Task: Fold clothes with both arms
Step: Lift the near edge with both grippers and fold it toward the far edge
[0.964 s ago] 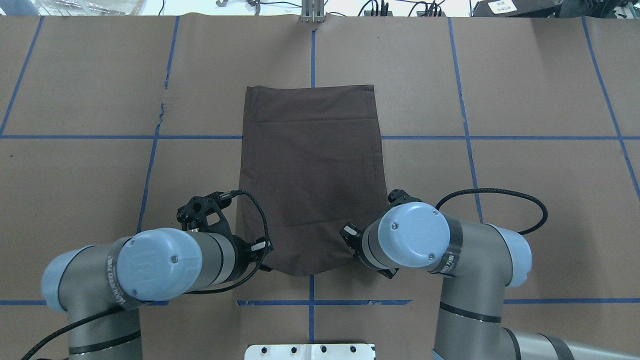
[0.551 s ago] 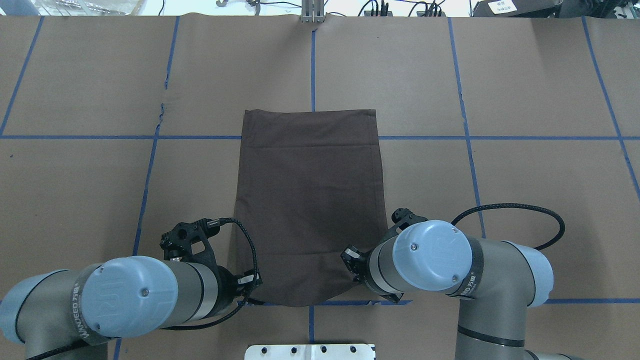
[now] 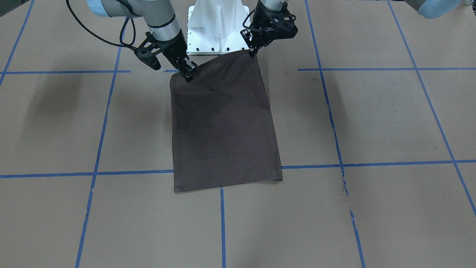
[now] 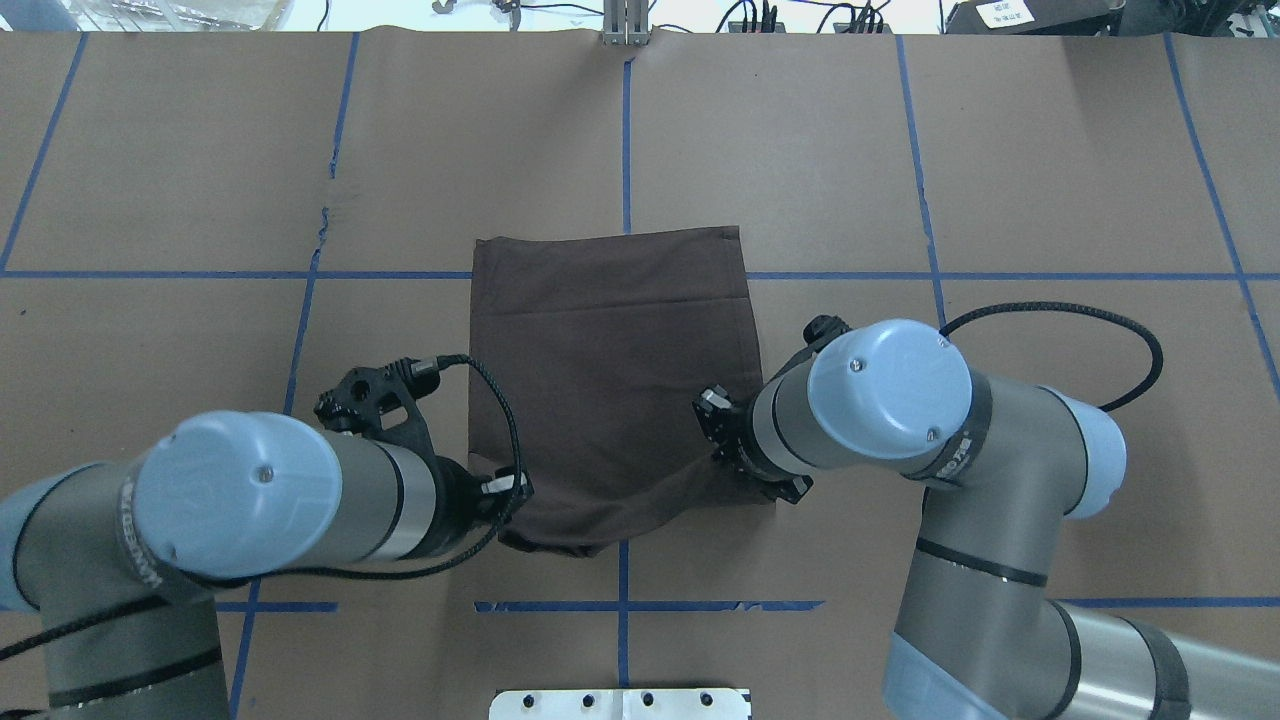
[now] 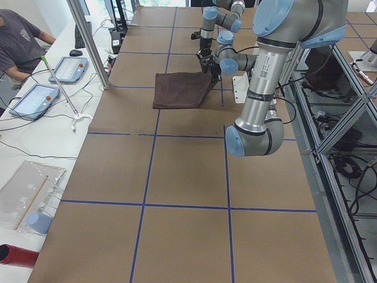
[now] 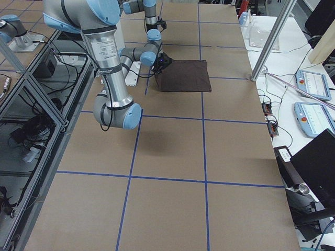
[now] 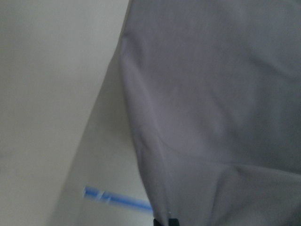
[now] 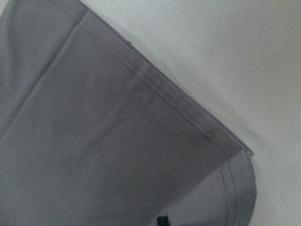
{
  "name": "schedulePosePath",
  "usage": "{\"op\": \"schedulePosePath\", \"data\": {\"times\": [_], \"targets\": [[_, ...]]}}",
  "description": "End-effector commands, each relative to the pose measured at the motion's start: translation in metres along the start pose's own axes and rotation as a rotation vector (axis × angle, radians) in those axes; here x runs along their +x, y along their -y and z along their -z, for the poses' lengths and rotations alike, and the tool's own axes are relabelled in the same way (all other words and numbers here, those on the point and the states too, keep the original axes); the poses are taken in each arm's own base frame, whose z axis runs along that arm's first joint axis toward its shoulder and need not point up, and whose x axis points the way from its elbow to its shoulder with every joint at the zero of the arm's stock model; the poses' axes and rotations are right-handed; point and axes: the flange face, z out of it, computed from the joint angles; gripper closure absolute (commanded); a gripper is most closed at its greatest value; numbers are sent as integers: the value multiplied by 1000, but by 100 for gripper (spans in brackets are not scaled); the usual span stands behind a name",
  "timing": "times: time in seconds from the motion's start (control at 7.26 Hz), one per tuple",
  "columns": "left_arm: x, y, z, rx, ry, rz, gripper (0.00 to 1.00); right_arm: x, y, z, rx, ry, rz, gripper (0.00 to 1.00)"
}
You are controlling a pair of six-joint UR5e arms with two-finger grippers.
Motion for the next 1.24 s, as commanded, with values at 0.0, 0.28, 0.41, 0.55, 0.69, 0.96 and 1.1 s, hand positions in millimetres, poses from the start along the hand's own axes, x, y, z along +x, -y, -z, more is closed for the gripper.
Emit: {"op": "schedulePosePath", "data": {"times": [0.0, 0.28, 0.41, 0.55, 0.69, 0.96, 1.1], "targets": [[15, 97, -22, 99, 16, 48, 100, -69, 59, -10, 42, -6, -39, 100], [10, 152, -69, 146, -9, 77, 100, -99, 100, -58, 63, 30, -49, 100], [10, 160, -73, 154, -14, 81, 100, -116, 103, -64, 68, 34, -49, 100], [13, 159, -72, 154, -19, 81, 100, -133, 99, -66, 69, 36, -52, 100], [16, 162, -69, 157, -23, 83, 100, -138, 98, -64, 70, 40, -53, 100], [24, 185, -81, 183, -2, 107, 100, -162, 101, -71, 83, 32, -62, 77], [37, 241, -97, 236, 6, 141, 83, -200, 125, -84, 119, 17, -94, 19]]}}
